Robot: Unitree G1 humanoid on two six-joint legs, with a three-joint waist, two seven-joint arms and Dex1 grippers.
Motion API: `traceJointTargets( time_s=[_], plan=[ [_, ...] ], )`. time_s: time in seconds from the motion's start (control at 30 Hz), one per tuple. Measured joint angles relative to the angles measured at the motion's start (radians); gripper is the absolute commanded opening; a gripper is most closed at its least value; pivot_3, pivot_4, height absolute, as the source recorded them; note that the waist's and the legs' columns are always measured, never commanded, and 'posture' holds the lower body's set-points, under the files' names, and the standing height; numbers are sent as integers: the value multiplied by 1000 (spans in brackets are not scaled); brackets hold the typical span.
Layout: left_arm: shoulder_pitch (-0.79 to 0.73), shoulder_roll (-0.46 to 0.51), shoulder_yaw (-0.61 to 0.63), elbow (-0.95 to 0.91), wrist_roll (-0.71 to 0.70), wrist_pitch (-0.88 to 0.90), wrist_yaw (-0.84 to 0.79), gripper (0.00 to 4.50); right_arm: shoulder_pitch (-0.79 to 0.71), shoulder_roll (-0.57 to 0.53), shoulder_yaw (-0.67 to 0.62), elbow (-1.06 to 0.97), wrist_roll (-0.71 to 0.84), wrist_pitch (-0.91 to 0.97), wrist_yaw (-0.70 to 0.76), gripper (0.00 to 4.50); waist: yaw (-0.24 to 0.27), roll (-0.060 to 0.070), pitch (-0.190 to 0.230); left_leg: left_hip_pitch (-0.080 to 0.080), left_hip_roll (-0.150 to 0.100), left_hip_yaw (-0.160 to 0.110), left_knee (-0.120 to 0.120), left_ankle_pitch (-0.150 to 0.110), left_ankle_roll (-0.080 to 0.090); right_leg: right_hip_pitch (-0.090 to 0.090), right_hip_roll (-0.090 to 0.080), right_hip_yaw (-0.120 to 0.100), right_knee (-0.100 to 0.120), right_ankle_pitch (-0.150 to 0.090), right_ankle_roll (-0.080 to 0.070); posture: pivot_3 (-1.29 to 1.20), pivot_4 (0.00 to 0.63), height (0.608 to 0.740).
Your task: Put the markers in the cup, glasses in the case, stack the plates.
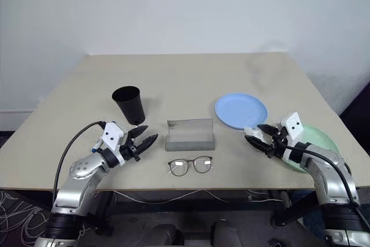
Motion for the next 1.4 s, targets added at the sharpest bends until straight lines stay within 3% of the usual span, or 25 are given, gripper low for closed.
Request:
traceJointTargets(
  time_s=[0.6,0.9,1.4],
  plan=[
    [-51,-13,-7,61,1,-23,-18,2468,9,32,-3,-66,-12,3,-83,3417,0,0,0,0,2,2,2,0,0,0,1,0,0,0,0,0,0,740],
    [-41,-4,1,67,-1,-31,-25,2468,156,34,-20,-233,-10,81,-167,3417,1,0,0,-1,2,2,2,-1,0,0,0,0,0,0,0,0,0,740],
    [-77,-59,-36,95,1,-43,-36,2468,257,-30,-78,-354,-53,256,-289,3417,1,-1,0,-1,3,3,4,-1,0,0,0,-1,-1,-1,-1,0,0,740]
  ],
)
